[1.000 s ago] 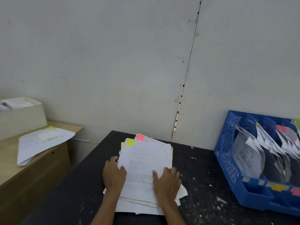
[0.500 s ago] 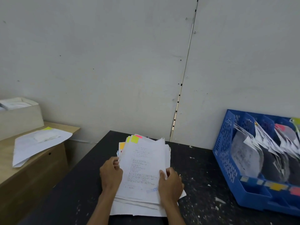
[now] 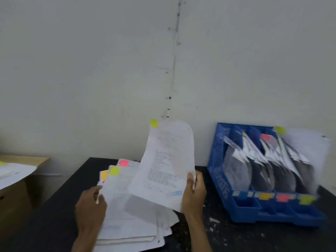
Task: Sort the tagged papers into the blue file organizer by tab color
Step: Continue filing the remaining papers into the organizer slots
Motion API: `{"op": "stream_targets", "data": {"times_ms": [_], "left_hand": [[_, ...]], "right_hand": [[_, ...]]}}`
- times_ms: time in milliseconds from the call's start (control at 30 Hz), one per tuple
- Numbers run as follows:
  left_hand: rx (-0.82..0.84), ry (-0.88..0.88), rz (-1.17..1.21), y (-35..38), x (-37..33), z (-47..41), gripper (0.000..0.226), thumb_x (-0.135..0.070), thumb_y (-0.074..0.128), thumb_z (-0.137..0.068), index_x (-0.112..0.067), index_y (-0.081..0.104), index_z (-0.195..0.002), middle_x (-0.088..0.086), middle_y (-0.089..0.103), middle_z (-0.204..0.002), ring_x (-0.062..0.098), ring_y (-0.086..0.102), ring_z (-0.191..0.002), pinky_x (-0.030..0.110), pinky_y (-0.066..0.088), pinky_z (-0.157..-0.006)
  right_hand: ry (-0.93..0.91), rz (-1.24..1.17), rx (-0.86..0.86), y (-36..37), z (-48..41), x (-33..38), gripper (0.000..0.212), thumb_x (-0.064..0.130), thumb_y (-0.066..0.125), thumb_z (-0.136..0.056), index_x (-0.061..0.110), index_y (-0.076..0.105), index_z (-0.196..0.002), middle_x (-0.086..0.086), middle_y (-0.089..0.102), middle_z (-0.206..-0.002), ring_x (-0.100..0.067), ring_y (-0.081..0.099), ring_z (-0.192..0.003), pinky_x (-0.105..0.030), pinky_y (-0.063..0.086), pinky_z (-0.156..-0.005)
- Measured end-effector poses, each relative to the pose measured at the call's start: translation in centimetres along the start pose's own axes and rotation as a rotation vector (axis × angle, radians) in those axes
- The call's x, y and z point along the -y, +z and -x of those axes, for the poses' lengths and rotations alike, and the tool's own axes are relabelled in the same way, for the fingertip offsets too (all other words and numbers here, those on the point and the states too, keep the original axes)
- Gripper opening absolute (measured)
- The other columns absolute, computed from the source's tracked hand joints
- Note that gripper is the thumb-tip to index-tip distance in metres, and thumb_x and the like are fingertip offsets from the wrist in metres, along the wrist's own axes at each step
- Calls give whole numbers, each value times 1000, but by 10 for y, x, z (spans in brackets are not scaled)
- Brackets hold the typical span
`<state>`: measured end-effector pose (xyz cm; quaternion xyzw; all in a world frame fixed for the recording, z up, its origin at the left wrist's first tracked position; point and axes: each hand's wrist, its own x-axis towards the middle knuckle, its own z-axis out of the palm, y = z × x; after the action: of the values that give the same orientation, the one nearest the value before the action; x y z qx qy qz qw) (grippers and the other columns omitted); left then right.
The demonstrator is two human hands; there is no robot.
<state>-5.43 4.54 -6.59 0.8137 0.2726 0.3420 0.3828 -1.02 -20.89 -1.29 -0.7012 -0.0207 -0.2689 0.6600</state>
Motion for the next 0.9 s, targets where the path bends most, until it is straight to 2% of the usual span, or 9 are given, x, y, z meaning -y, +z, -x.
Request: {"op": "stream_targets", "data": {"times_ms": [100,233,367,467,567,700,800,867,900], "left_hand": [[0,124,81,12,-31,13,27,6,62,-84,-8,70,-105,16,65,-106,34,64,-89,44,49,-82],[169,347,243,54,-91,49,26,4,63,-85,-17,69,-100,4,69,-102,23,65,-85,37,52,-77],[358,541,386,94,-177,103,25,-3,63,-89,-19,69,-107,-7,68,-103,6,63,-93,20,49,-85],[613,695,509,122,-250,156,18,-11,62,-91,-19,70,-106,-10,70,-97,-1,65,-88,15,53,-79],[951,605,645,152,-314,209,19,-9,53,-95,-8,70,-103,3,73,-92,13,71,-83,30,58,-78],[1196,386,619,188,-379,258,25,-15,45,-98,-15,65,-113,3,66,-105,12,63,-94,30,51,-89],[1239,167,610,208,-414,270,24,-17,39,-98,-31,42,-79,-8,46,-87,1,42,-73,27,38,-74],[1191,34,620,221,-430,273,10,-16,40,-96,-19,48,-94,-7,46,-95,9,47,-82,28,37,-80],[1156,-24,635,230,-436,273,25,-17,43,-96,-12,49,-119,-4,48,-112,16,51,-99,30,40,-87]], "right_hand": [[-106,30,-160,-46,-28,23,19,27,43,-100,15,57,-100,7,61,-90,10,57,-79,-8,42,-63],[-271,72,-415,-136,-72,44,18,24,43,-102,11,56,-99,6,57,-84,5,53,-72,-15,41,-62],[-400,180,-686,-219,-97,66,17,14,43,-102,3,55,-97,13,49,-75,7,52,-65,-6,34,-54],[-407,200,-881,-277,-110,71,17,9,42,-97,1,56,-100,16,51,-79,-11,52,-75,-7,32,-59],[-427,191,-970,-318,-113,76,22,18,44,-98,3,56,-107,-14,65,-100,-21,57,-92,-13,38,-70],[-375,147,-996,-351,-118,82,29,24,43,-101,2,50,-119,-17,58,-122,-9,54,-102,7,37,-66],[-397,136,-1003,-367,-124,77,37,29,41,-100,1,46,-124,-17,58,-122,-9,55,-101,6,40,-65],[-413,132,-1013,-374,-128,71,35,28,41,-101,1,47,-123,-19,58,-120,-10,57,-99,5,41,-65],[-417,125,-1014,-376,-130,68,31,27,40,-101,6,49,-121,-19,58,-119,-12,58,-99,4,41,-67]]}}
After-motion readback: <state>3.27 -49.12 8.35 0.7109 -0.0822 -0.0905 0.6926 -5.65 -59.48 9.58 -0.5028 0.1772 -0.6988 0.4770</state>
